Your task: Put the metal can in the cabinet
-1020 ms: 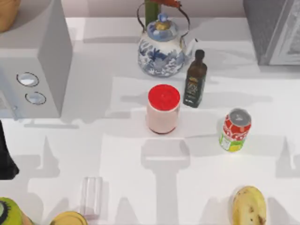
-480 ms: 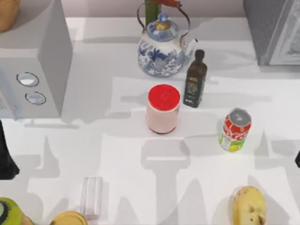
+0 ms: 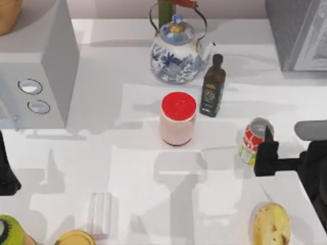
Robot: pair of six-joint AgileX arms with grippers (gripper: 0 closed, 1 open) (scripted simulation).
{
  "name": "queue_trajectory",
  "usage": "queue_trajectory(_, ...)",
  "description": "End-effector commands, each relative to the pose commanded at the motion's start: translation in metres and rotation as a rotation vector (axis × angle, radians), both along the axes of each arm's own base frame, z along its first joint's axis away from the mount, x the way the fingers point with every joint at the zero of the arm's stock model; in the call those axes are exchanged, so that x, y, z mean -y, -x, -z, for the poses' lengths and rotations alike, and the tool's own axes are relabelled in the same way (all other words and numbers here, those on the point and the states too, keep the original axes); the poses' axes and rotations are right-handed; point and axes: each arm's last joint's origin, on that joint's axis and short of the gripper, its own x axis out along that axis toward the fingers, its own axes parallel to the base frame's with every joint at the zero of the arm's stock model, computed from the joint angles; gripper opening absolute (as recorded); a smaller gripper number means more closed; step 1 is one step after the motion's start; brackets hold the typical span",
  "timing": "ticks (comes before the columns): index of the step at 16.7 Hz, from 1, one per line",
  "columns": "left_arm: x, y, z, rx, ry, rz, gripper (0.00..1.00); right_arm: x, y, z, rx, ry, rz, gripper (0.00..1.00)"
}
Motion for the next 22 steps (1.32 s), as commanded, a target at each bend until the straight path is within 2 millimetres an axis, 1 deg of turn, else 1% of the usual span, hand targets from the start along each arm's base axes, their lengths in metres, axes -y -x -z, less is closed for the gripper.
queue_trajectory(2,0.000,0.000,0.000,0.000,0.000,0.000,1.00,-0.019,-0.002,0.018,-0.015,0.008,0.012,1.00)
queue_trajectory(4,0.000,0.000,0.000,0.000,0.000,0.000,1.00,-0.034,-0.001,0.035,-0.022,0.013,0.026,1.00)
queue_trajectory(7,0.000,0.000,0.000,0.000,0.000,0.000,1.00,-0.048,0.003,0.054,-0.019,0.011,0.048,1.00)
queue_trajectory(10,0.000,0.000,0.000,0.000,0.000,0.000,1.00,-0.052,0.005,0.062,-0.016,0.008,0.060,1.00)
queue_trajectory(15,0.000,0.000,0.000,0.000,0.000,0.000,1.00,-0.050,0.004,0.062,-0.018,0.011,0.062,1.00)
queue_trajectory(17,0.000,0.000,0.000,0.000,0.000,0.000,1.00,-0.051,-0.007,0.058,-0.010,0.007,0.060,1.00)
queue_trajectory(19,0.000,0.000,0.000,0.000,0.000,0.000,1.00,-0.051,-0.025,0.057,-0.006,0.008,0.058,1.00)
queue_trajectory(22,0.000,0.000,0.000,0.000,0.000,0.000,1.00,-0.049,-0.048,0.064,-0.008,0.009,0.059,1.00)
